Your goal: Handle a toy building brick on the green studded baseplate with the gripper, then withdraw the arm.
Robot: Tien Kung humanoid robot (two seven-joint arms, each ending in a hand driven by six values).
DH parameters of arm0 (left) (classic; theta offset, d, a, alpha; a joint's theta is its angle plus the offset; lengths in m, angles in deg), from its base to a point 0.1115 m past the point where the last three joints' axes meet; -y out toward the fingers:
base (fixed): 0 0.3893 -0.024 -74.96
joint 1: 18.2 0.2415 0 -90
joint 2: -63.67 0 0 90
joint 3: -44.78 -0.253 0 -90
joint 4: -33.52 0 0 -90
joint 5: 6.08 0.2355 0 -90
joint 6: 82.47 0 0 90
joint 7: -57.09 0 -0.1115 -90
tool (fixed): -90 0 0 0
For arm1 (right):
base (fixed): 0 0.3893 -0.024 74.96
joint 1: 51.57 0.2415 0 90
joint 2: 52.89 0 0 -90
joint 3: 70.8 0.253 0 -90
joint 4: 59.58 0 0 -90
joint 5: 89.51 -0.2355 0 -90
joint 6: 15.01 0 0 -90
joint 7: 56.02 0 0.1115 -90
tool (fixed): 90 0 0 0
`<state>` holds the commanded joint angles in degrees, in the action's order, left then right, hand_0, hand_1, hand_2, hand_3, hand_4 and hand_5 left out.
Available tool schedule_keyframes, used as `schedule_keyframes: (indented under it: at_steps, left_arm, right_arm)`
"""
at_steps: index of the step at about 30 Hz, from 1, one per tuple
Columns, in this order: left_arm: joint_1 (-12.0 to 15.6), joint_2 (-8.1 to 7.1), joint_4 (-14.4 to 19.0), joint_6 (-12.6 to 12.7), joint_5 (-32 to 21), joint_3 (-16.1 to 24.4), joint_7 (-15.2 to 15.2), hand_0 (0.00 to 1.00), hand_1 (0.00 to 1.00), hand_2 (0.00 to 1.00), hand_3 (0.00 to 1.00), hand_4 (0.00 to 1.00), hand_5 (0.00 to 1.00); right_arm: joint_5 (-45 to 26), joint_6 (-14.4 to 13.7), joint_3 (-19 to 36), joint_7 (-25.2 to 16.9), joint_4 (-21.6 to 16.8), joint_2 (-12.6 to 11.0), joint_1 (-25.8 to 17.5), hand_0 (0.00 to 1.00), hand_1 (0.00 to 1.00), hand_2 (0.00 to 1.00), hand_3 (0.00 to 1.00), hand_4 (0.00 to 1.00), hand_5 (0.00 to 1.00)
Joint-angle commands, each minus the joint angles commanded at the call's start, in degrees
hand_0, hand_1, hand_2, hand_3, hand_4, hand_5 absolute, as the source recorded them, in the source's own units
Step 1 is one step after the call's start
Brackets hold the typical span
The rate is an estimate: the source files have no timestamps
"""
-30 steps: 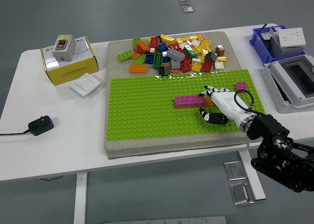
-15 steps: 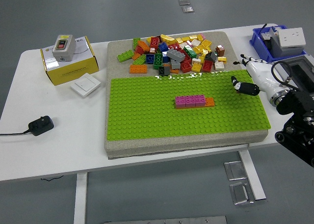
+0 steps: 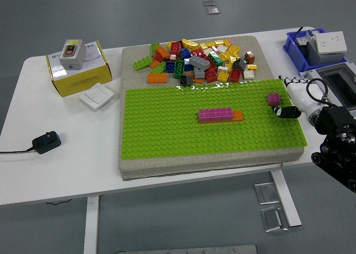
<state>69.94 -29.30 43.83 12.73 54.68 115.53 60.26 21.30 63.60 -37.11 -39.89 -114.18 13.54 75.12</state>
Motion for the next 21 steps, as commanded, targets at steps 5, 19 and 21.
schedule_keyframes:
  at_steps: [5, 19, 21]
  left_arm:
    - [-0.06, -0.18, 0.0, -0.01, 0.12, -0.1, 0.12, 0.664, 0.664, 0.661, 0.657, 0.344, 0.658]
    - [0.06, -0.41, 0.0, -0.02, -0.11, -0.17, 0.12, 0.664, 0.665, 0.661, 0.657, 0.343, 0.658]
    - [0.07, -0.42, 0.0, 0.0, -0.19, -0.11, 0.12, 0.664, 0.665, 0.661, 0.657, 0.343, 0.658]
  right_arm:
    - [-1.6, 0.19, -1.3, -0.73, 3.02, 1.28, 1.38, 0.974, 0.998, 0.998, 0.998, 0.681, 0.447]
    - [-7.94, -1.46, -1.82, -6.08, 6.68, 1.8, 2.73, 0.956, 0.963, 0.998, 0.932, 0.67, 0.449]
    - [-8.57, -1.95, -2.21, -7.18, 6.91, 1.81, 2.85, 0.956, 0.963, 0.998, 0.932, 0.67, 0.449]
